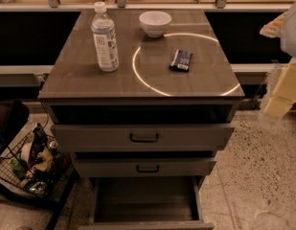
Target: Close bottom drawer
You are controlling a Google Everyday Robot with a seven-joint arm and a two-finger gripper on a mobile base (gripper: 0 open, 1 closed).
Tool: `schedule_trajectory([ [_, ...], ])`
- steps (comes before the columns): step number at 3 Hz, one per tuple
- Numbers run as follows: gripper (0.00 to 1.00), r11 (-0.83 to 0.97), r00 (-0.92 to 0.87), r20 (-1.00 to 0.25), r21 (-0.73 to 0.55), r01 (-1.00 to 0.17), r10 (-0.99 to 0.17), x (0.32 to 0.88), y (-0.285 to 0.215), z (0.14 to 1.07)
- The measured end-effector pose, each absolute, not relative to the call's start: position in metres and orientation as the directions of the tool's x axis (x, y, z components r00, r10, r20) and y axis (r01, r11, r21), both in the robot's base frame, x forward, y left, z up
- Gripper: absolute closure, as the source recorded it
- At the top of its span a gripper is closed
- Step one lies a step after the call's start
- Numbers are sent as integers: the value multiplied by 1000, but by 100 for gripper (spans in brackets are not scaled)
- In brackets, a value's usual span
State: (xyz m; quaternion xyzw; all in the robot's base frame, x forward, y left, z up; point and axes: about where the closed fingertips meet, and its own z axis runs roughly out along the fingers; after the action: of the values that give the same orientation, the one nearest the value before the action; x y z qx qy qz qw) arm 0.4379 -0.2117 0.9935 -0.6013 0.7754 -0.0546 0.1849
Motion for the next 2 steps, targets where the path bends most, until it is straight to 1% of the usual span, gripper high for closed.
schedule_trajectory([
  [1,0,270,-207,-221,-313,-910,-953,437,-212,994],
  [2,0,260,-195,-220,-321,-911,-956,430,-218,974],
])
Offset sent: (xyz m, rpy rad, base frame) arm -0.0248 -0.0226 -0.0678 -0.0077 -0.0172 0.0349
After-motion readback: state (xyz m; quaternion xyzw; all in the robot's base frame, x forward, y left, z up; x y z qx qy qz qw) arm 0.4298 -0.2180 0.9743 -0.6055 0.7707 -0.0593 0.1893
